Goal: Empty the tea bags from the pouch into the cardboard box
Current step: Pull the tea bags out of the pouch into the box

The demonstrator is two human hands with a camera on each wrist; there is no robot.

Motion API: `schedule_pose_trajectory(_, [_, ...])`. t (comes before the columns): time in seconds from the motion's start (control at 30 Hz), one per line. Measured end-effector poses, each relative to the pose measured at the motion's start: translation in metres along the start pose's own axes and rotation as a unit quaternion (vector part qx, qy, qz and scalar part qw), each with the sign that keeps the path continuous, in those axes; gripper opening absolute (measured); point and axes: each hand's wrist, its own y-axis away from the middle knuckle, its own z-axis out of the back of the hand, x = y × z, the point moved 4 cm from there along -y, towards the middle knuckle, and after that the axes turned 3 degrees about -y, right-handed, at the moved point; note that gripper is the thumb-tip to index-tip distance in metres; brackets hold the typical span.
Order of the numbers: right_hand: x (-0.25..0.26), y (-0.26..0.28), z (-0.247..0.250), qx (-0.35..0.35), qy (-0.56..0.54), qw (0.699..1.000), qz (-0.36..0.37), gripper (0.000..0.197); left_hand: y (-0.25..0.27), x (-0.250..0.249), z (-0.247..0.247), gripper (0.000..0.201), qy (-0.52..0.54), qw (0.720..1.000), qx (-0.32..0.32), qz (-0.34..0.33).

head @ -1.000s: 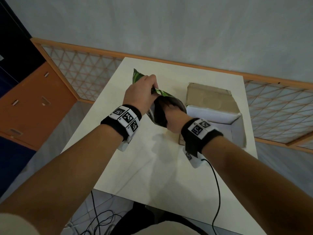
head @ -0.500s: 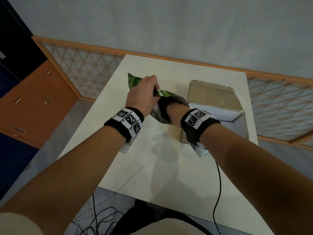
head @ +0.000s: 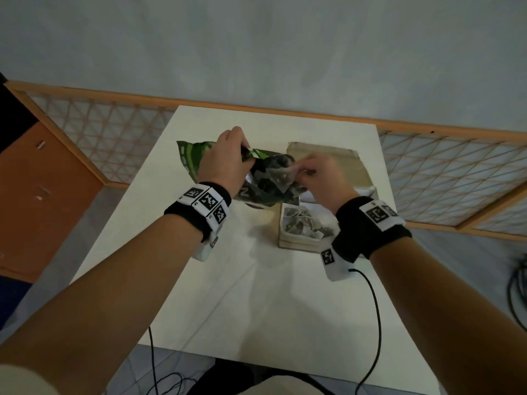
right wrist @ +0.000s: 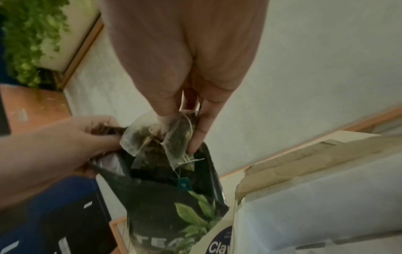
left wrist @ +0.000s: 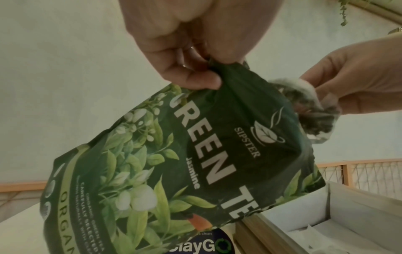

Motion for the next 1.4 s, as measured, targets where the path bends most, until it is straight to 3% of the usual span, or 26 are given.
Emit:
schedule_pose_trajectory(0.2, [-0.024,0.008,0.051,-0.076,-0.045,0.995,-0.043,0.018,-0.011,-0.011,-0.006,0.02,0.007,1.0,-0.018,0.004])
schedule_pose_trajectory(0.33, [-0.058,0.017,0.067,-0.082,-0.062,0.99,-0.097,0.014,-0.012,-0.013,-0.01,0.021,0.016,0.999,-0.024,0.014])
schedule_pose_trajectory(0.43, [-0.078,0.024,0.06,-0.068,-0.001,0.989,-0.13,0.013,-0.01,-0.012,-0.012,0.021,0.022,0.999,-0.028,0.019])
schedule_pose_trajectory(0.63, [-0.119,0.034,0.016,0.055,0.147,0.959,-0.237,0.021,-0.005,-0.01,-0.015,0.02,0.025,0.999,-0.033,0.022])
schedule_pose_trajectory(0.83, [-0.132,0.046,-0.005,0.032,0.135,0.94,-0.313,0.028,0.002,-0.007,-0.017,0.021,0.022,0.999,-0.035,0.023])
schedule_pose_trajectory(1.03, [-0.127,0.039,-0.017,0.023,0.107,0.975,-0.194,0.032,0.006,-0.005,-0.016,0.019,0.031,0.999,-0.035,0.025])
schedule_pose_trajectory(1.17, [-0.119,0.04,-0.022,0.13,0.185,0.956,-0.187,0.036,0.009,0.0,-0.013,0.019,0.044,0.998,-0.036,0.033])
schedule_pose_trajectory(1.27, [-0.098,0.029,-0.012,0.039,0.144,0.977,-0.15,0.033,0.009,0.004,-0.007,0.018,0.036,0.998,-0.041,0.034])
schedule_pose_trajectory(1.4, [-0.039,0.017,0.001,-0.103,0.064,0.992,-0.032,0.018,0.011,0.011,0.0,0.014,0.015,0.998,-0.045,0.037])
